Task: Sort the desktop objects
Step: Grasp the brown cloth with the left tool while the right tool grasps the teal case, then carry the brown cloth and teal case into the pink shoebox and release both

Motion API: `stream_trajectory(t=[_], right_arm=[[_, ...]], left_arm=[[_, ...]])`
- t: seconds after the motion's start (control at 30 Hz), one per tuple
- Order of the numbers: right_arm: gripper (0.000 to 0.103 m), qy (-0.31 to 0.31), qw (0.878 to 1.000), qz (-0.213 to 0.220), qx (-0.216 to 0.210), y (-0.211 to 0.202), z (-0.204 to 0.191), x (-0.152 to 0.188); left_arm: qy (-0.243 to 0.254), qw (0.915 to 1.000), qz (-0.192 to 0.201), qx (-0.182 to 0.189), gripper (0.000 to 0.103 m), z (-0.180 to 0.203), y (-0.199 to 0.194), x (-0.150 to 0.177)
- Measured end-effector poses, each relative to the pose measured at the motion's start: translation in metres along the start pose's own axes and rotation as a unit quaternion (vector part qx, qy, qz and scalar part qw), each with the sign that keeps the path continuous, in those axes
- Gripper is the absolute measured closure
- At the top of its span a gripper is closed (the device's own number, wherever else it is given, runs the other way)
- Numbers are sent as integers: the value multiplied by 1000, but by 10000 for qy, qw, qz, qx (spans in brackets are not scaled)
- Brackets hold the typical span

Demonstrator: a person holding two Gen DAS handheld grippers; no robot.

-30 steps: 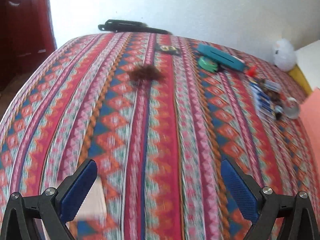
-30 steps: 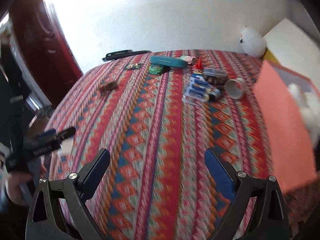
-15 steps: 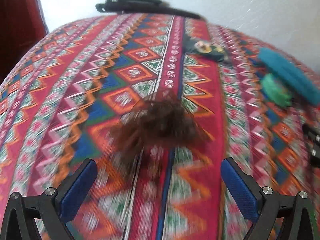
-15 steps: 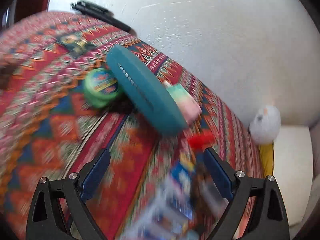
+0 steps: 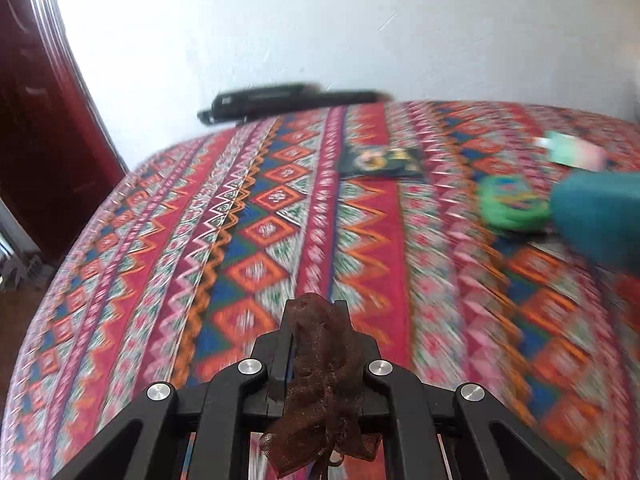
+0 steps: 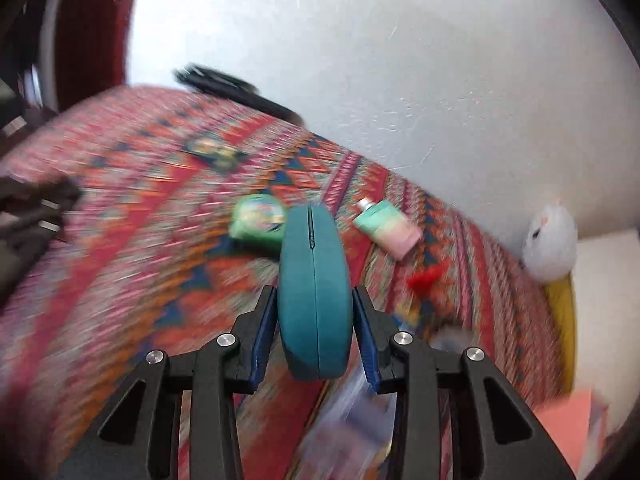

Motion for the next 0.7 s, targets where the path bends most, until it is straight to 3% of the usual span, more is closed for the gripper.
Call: stream_trajectory(t=[0.3,0.43,0.7], right_arm=[[64,383,9964,130,-751,-172,-52,95],[64,476,9955,156,-810,-223,-59,135],[65,794,9933,407,-729,-318,-44,191]], left_arm=[[104,9979,253,588,94,34,-132,50],[144,9958,355,827,94,40,-181,75],[-306,9810,446,1864,94,27,-255,123]])
Point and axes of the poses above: each gripper's, at about its wrist camera, not at the fingertips, and y roughly the way its jaws point, z to its right, x to its underside, the point moved 9 cm from there along y, roughly the way its jaws point, and after that the axes turned 8 degrees about y, right-handed, at the moved point
